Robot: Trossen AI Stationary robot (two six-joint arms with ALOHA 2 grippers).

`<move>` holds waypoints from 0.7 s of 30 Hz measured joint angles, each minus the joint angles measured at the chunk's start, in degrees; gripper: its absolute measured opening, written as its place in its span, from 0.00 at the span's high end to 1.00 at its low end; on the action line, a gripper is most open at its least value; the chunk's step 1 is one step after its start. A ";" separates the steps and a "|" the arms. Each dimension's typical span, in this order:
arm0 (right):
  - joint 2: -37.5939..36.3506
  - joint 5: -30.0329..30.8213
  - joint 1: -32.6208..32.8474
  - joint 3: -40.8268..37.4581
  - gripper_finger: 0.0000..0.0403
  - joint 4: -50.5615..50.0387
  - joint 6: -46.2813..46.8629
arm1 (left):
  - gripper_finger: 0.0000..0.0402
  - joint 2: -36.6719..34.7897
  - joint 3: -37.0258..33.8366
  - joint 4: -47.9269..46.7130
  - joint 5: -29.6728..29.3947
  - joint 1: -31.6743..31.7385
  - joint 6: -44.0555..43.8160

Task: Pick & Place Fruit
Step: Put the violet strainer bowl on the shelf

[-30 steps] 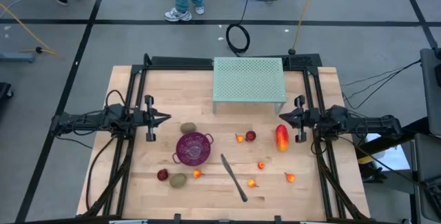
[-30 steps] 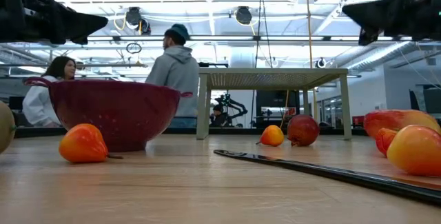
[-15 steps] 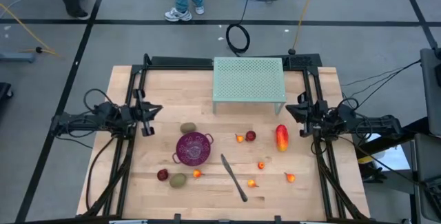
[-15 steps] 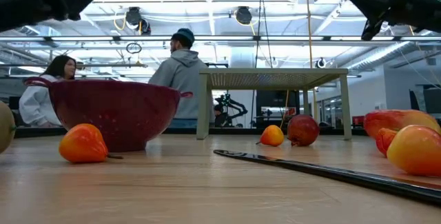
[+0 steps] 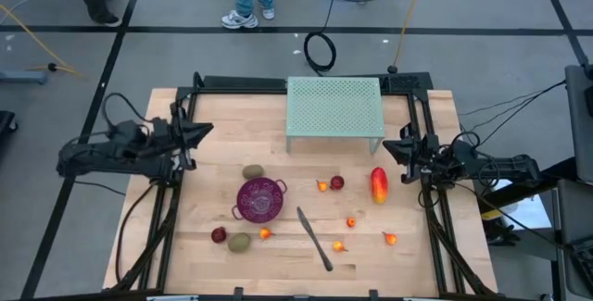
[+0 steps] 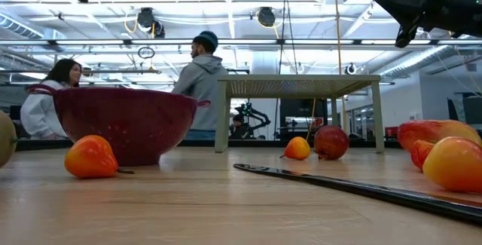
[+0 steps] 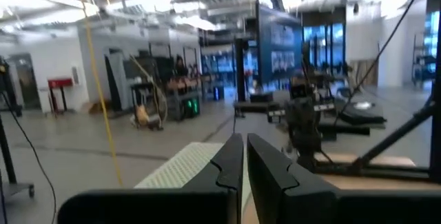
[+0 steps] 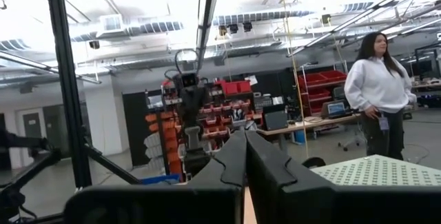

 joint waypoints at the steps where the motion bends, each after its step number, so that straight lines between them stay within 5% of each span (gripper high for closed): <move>1: 0.00 -0.04 0.00 0.00 1.00 -0.01 0.00 | 0.95 1.95 1.46 -1.08 0.00 0.00 -0.62; 21: 0.00 -0.18 0.00 0.00 1.00 0.03 -0.02 | 0.95 29.77 25.24 -27.64 5.11 -0.09 -22.17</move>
